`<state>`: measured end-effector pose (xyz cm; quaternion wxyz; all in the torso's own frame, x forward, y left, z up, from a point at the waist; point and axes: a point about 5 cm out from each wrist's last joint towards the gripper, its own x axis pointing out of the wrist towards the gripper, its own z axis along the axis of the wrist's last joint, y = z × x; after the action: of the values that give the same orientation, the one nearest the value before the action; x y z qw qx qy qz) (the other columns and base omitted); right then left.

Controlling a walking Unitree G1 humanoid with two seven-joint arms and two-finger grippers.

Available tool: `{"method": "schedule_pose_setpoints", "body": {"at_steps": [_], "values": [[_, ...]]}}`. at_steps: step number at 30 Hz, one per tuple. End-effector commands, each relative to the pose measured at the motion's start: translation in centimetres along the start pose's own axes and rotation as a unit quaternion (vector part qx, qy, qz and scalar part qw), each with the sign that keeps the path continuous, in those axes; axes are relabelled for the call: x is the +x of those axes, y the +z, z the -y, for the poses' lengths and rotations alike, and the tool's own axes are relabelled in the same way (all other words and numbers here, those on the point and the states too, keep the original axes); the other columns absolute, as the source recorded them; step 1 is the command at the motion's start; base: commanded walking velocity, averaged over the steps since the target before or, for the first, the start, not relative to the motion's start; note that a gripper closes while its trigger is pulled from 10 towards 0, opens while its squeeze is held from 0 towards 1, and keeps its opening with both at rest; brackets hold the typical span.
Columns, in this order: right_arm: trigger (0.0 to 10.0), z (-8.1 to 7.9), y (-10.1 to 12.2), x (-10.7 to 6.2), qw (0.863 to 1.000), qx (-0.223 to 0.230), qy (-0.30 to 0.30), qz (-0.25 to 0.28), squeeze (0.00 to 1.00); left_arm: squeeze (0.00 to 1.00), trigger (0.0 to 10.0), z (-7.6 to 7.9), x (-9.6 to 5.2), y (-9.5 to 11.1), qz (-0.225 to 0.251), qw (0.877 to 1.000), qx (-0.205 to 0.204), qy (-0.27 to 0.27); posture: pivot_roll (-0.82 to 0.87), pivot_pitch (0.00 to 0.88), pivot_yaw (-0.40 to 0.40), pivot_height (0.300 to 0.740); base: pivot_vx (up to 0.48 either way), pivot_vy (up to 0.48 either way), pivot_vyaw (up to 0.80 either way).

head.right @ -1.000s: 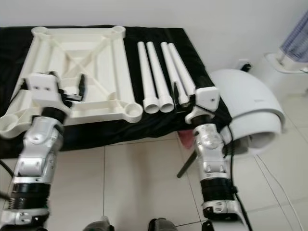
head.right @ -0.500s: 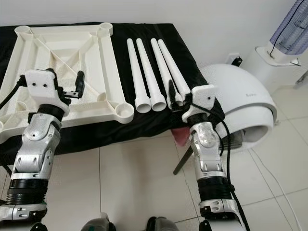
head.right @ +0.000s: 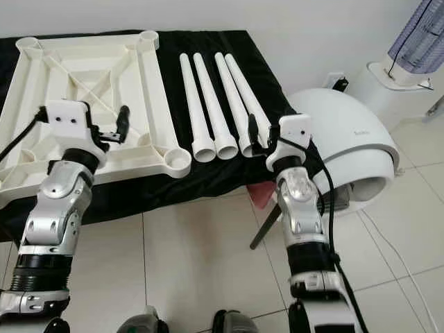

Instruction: Building children table

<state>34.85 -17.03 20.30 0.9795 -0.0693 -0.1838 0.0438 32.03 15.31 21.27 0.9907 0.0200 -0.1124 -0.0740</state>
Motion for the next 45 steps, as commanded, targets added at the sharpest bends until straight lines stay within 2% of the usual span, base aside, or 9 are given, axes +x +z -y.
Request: {"method": "schedule_pose_setpoints", "body": {"at_steps": [1, 7, 20, 22, 25, 28, 33, 38, 45], "values": [[10.0, 0.5, -0.1, 0.3, 1.000, -0.004, -0.009, -0.007, 0.00, 0.00, 10.0, 1.0, 0.2, 0.7, 0.003, 0.998, -0.005, -0.055, 0.02, 0.106, -0.023, 0.740, 0.000, 0.000, 0.00], [10.0, -0.2, 0.6, 2.2, 1.000, -0.002, 0.021, -0.008, 0.00, 0.00, 10.0, 2.3, 0.1, 1.9, -0.002, 0.993, -0.006, -0.115, 0.03, 0.136, -0.021, 0.740, 0.000, 0.000, 0.00], [10.0, -1.0, 1.1, 3.9, 0.999, 0.029, 0.034, -0.021, 0.00, 0.00, 10.0, 2.5, -0.5, 3.5, -0.006, 0.989, 0.001, -0.144, 0.06, 0.182, -0.025, 0.740, 0.000, 0.000, 0.00], [10.0, -1.7, 2.4, 3.7, 0.997, 0.033, 0.064, 0.041, 0.00, 0.00, 10.0, 1.8, -0.5, 3.5, -0.004, 0.994, -0.008, -0.113, 0.06, 0.187, -0.027, 0.740, 0.000, 0.000, 0.00], [10.0, -1.7, 2.4, 3.7, 0.997, 0.033, 0.064, 0.041, 0.00, 0.00, 10.0, 1.8, -0.5, 3.5, -0.004, 0.994, -0.008, -0.113, 0.06, 0.187, -0.027, 0.740, 0.000, 0.000, 0.00], [10.0, -2.3, 3.7, 1.5, 0.989, 0.048, 0.084, 0.108, 0.00, 0.00, 10.0, -1.5, -1.1, 3.1, 0.018, 1.000, -0.014, 0.000, 0.06, 0.187, -0.030, 0.740, 0.000, 0.000, 0.00], [10.0, -2.1, 4.0, 0.0, 0.987, 0.063, 0.077, 0.122, 0.00, 0.00, 10.0, -3.0, -2.2, 3.0, 0.041, 0.997, -0.006, 0.062, 0.05, 0.174, -0.033, 0.740, 0.000, 0.000, 0.00], [10.0, -2.0, 4.6, -1.3, 0.986, 0.079, 0.069, 0.133, 0.00, 0.00, 10.0, -3.1, -3.7, 3.3, 0.078, 0.993, -0.008, 0.092, 0.04, 0.156, -0.032, 0.740, 0.000, 0.000, 0.00], [10.0, -2.2, 4.8, -1.9, 0.984, 0.089, 0.073, 0.137, 0.00, 0.00, 10.0, -3.2, -3.8, 2.5, 0.076, 0.992, 0.010, 0.096, 0.05, 0.109, -0.041, 0.740, 0.000, 0.000, 0.00]]}}
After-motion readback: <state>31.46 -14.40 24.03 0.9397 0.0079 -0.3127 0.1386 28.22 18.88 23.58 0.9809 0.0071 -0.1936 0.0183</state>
